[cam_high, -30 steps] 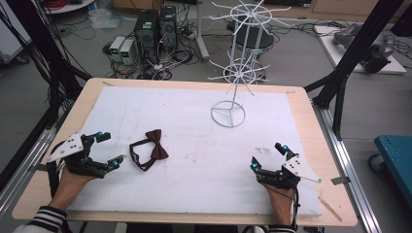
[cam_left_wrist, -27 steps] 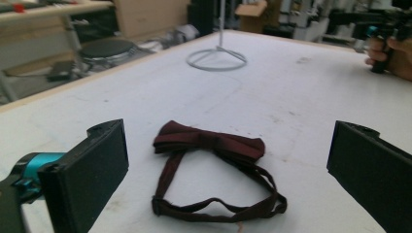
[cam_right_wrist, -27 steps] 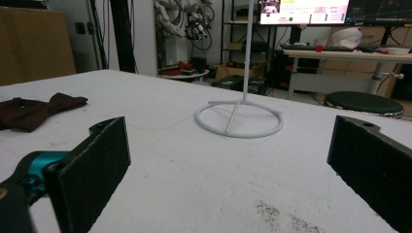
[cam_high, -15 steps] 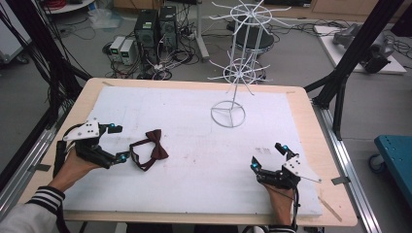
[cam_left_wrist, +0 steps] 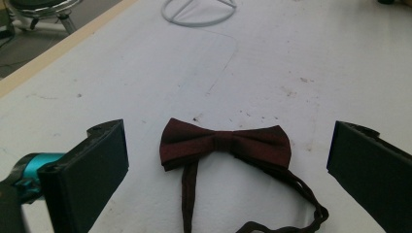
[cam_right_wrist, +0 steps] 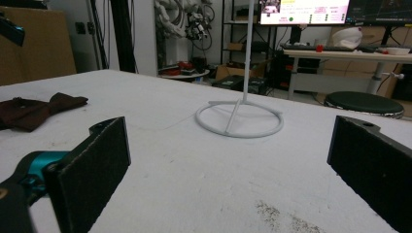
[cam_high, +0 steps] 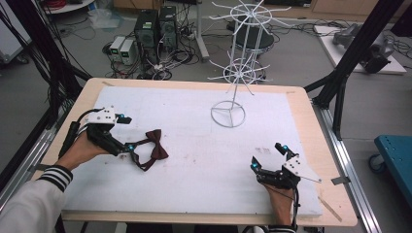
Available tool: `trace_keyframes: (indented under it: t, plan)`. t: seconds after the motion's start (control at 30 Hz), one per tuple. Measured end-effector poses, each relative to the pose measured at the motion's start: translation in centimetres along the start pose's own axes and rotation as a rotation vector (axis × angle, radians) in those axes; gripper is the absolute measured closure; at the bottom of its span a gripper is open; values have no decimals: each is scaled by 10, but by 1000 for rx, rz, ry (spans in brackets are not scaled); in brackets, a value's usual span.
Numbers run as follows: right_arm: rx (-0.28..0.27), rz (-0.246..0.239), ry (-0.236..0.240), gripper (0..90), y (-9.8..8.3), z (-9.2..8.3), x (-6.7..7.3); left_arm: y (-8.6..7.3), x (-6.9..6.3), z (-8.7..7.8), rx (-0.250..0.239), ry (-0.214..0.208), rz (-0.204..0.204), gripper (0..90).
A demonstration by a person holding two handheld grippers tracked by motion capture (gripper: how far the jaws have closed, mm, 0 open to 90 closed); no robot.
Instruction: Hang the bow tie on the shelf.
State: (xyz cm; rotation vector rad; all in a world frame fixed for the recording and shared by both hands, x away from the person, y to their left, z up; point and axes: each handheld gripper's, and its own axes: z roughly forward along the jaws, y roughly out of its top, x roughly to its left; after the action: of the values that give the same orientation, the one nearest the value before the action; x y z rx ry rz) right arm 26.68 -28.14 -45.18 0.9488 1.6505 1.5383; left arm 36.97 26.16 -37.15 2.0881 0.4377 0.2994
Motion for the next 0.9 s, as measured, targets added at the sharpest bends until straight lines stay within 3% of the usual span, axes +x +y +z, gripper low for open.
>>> trace_keyframes:
  t: [0.13,0.2,0.53,0.73,0.8,0.9]
  plan:
    - [1,8,0,11,0,0,-1,6,4,6,28,-19,27,18]
    - [3,16,0,11,0,0,-1,12,6,11,85,-37,51,18]
    - [-2,10,-1,11,0,0,-1,29,14,26,145,-87,76,18]
    - [-3,10,-2,11,0,0,-1,38,22,40,218,-97,121,18]
    - [-5,6,-2,11,0,0,-2,42,26,47,277,-100,146,18]
    - [-4,8,-2,11,0,0,-2,45,30,52,316,-104,174,18]
